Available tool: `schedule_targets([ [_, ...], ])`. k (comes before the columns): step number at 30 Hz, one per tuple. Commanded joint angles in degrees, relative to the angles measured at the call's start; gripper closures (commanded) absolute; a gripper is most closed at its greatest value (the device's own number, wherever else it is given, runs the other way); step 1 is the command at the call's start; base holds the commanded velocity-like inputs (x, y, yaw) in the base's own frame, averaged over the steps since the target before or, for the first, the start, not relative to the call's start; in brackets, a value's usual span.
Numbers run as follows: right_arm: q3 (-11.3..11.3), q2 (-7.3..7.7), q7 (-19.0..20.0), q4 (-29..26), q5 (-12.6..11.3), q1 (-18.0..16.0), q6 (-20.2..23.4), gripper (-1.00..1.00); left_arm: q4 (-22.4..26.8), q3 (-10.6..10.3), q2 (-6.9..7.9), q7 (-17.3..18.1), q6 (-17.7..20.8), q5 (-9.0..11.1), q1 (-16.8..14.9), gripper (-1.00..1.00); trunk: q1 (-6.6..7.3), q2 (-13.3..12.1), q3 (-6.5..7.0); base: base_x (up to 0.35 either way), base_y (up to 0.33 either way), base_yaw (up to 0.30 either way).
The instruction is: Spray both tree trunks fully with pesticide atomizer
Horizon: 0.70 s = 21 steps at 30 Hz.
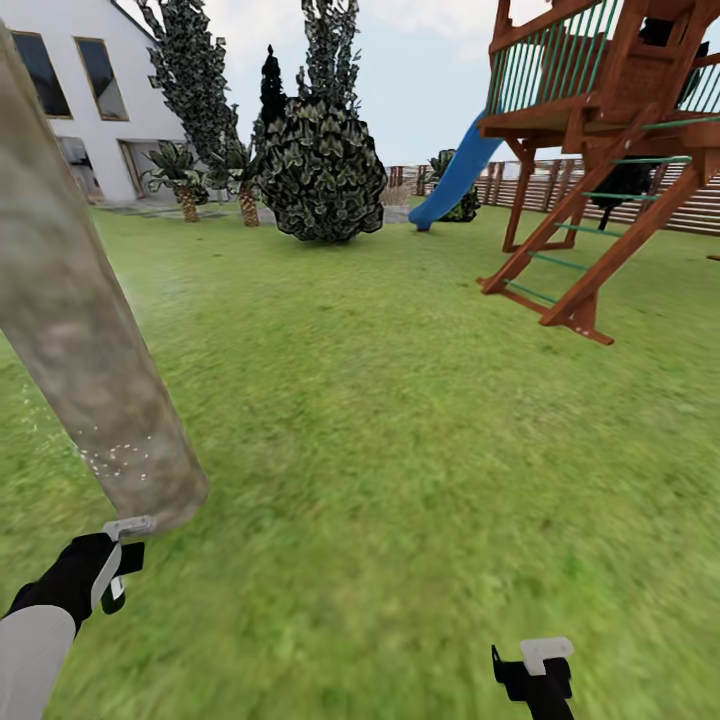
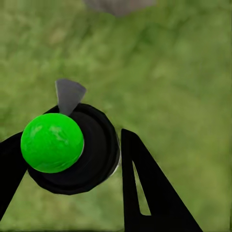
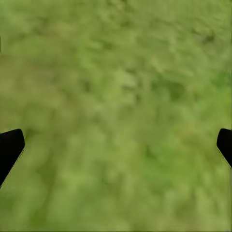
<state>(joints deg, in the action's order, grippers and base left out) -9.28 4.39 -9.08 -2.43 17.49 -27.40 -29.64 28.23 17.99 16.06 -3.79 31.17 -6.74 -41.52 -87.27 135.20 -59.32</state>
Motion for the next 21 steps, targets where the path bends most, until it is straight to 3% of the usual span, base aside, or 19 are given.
schedule_targets([
  [1,-0.4,0.0,-0.2,0.1,0.6,0.0,-0.1,-1.0,0.1,0.3,-0.1,0.2,0.3,-0.5,-0.1,1.0,-0.01,0.0,-0.05,0.104,-0.182,0.271],
  [12,-0.4,0.0,-0.2,0.1,0.6,0.0,-0.1,-1.0,-0.3,0.4,-0.8,0.5,0.2,-0.5,-0.1,1.0,-0.01,0.0,-0.05,0.015,-0.015,0.274],
  [21,-0.4,0.0,-0.2,0.1,0.6,0.0,-0.1,-1.0,-0.3,0.3,-1.02,0.4,0.2,0.9,-0.1,1.0,-0.01,0.0,-0.05,0.14,-0.221,0.022],
])
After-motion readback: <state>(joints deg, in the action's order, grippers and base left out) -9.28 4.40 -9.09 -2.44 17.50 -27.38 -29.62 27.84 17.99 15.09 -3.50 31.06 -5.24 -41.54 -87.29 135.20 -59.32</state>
